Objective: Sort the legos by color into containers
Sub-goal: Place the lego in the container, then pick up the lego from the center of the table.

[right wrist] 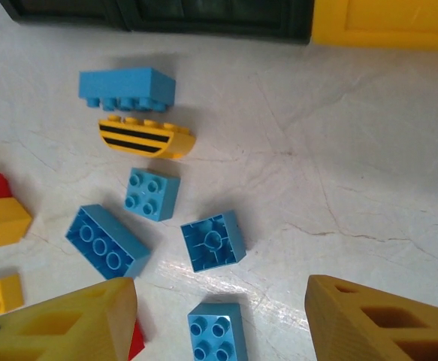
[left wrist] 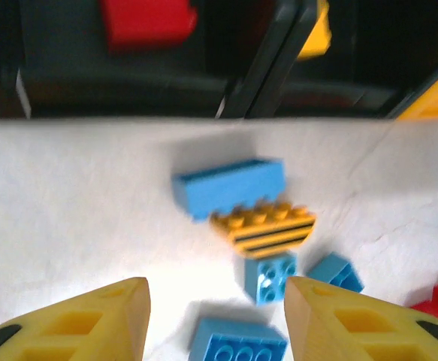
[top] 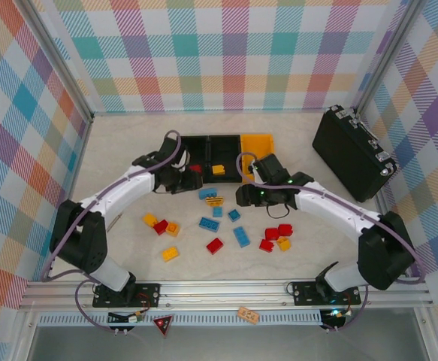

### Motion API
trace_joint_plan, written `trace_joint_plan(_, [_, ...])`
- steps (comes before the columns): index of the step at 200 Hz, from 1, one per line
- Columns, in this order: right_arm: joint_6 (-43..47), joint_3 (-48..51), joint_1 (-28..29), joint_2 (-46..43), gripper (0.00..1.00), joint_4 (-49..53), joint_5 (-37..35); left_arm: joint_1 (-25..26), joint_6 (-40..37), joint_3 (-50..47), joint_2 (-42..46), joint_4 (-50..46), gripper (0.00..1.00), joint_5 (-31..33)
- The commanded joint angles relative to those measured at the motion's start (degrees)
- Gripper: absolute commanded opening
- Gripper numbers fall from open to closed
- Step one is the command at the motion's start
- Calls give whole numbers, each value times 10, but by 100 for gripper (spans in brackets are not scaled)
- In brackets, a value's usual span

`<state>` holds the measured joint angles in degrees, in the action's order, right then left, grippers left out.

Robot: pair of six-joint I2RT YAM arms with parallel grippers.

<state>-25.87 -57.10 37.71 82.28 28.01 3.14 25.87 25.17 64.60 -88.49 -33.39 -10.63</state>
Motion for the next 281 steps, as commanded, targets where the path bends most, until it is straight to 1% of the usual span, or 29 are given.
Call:
trace_joint_plan(1, [18, 5, 19, 35, 61, 5, -8, 7, 35, -53, 46, 9, 51, -13])
trace_joint_plan(20, [19, 1, 30, 60, 61, -5, -5, 7, 46, -85, 75, 8, 52, -8])
trace_joint_plan(66, [31, -22, 54, 117, 61, -1, -8, 7, 62, -135, 115, 20, 54, -45])
trace_joint_plan(95, [34, -37, 64, 145, 60, 3, -16, 8, 83, -175, 136, 50, 56, -66])
trace_joint_plan(155, [38, -78, 75, 200, 59, 15, -41, 7, 89, -188, 125, 62, 56, -64])
trace_joint_plan(204, [44, -87, 77, 218, 50, 18, -53, 8, 93, -191, 118, 70, 56, -63])
trace_joint_plan(236, [49, -87, 77, 214, 38, 25, -69, 8, 95, -191, 113, 77, 56, -62])
trace_joint_plan(281, [48, -85, 77, 174, 34, 38, -86, 19, 97, -183, 98, 97, 56, -71])
